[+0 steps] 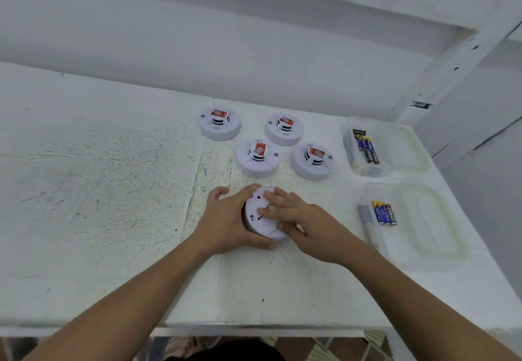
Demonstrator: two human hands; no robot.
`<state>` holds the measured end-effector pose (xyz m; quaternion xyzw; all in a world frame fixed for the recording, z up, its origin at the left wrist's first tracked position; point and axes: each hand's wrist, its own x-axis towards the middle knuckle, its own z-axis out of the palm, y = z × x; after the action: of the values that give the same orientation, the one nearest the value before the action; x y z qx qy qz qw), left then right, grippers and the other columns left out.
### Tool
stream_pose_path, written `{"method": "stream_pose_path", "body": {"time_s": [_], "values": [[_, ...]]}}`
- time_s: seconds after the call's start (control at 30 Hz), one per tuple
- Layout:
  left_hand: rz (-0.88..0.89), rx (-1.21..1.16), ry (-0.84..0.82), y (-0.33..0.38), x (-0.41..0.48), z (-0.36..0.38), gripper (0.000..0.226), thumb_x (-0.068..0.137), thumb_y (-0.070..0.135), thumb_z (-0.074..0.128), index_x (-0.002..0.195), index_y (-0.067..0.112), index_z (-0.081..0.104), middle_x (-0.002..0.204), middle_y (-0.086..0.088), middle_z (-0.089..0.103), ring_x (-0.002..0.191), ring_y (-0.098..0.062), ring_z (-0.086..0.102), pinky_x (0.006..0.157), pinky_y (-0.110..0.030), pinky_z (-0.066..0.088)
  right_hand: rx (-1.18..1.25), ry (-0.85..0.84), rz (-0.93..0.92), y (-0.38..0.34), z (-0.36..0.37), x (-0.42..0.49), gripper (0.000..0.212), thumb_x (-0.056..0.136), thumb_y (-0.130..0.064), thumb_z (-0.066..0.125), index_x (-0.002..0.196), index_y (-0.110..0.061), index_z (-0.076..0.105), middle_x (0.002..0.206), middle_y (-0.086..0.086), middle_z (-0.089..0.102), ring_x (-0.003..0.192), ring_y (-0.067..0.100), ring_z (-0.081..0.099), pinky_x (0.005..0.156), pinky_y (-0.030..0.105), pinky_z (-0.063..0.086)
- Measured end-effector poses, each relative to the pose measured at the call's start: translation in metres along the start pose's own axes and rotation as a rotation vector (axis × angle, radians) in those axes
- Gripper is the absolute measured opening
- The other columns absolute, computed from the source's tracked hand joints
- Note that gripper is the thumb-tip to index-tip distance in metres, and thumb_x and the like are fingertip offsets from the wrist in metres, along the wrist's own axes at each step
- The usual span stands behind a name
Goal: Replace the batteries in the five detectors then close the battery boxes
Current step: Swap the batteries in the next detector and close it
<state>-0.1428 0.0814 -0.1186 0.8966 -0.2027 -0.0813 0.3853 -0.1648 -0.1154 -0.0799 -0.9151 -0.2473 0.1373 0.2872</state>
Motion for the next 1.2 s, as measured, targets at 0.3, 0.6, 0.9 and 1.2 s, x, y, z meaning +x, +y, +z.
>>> {"method": "stream_pose_path", "body": {"time_s": [0.3,0.6,0.9,1.2], "values": [[-0.161,-0.271,0.014,0.008,-0.001,-0.004,0.071,0.036,0.068,0.075,0.101,0.056,0.049,0.098,0.033,0.057,0.107,0.029,0.024,0.103,-0.027,0.025,0.063,0.162,0.048,0.007,0.01,-0.019,0.064,0.085,-0.014,0.066,0.141,-0.03,0.039,0.147,-0.02,0.034,0.136,-0.008,0.026,0.111,0.01,0.024],[-0.095,-0.703,0.12,0.019,0.001,-0.013,0.041,0.085,0.055,0.053,0.105,0.022,0.069,0.099,0.011,0.072,0.095,-0.002,0.065,0.078,-0.01,0.045,0.907,0.486,0.127,0.004,0.001,0.0,0.033,0.087,-0.009,0.064,0.119,-0.008,0.056,0.11,0.012,0.07,0.103,0.028,0.066,0.085,0.038,0.056],[-0.25,-1.099,0.336,0.022,0.011,-0.003,0.019,0.093,0.009,0.055,0.108,0.0,0.062,0.105,-0.024,0.066,0.097,-0.035,0.066,0.082,-0.04,0.057,1.274,0.535,0.195,0.0,0.007,0.019,0.034,0.087,-0.024,0.057,0.119,-0.012,0.06,0.11,0.013,0.07,0.099,0.034,0.068,0.076,0.042,0.057],[-0.26,-1.146,0.298,0.015,0.009,0.002,0.007,0.093,-0.006,0.044,0.095,-0.005,0.051,0.088,-0.021,0.055,0.082,-0.031,0.057,0.06,-0.028,0.056,1.244,0.527,0.215,0.002,0.021,0.014,0.034,0.086,-0.023,0.059,0.117,-0.009,0.063,0.108,0.016,0.07,0.098,0.035,0.068,0.079,0.05,0.057]]}}
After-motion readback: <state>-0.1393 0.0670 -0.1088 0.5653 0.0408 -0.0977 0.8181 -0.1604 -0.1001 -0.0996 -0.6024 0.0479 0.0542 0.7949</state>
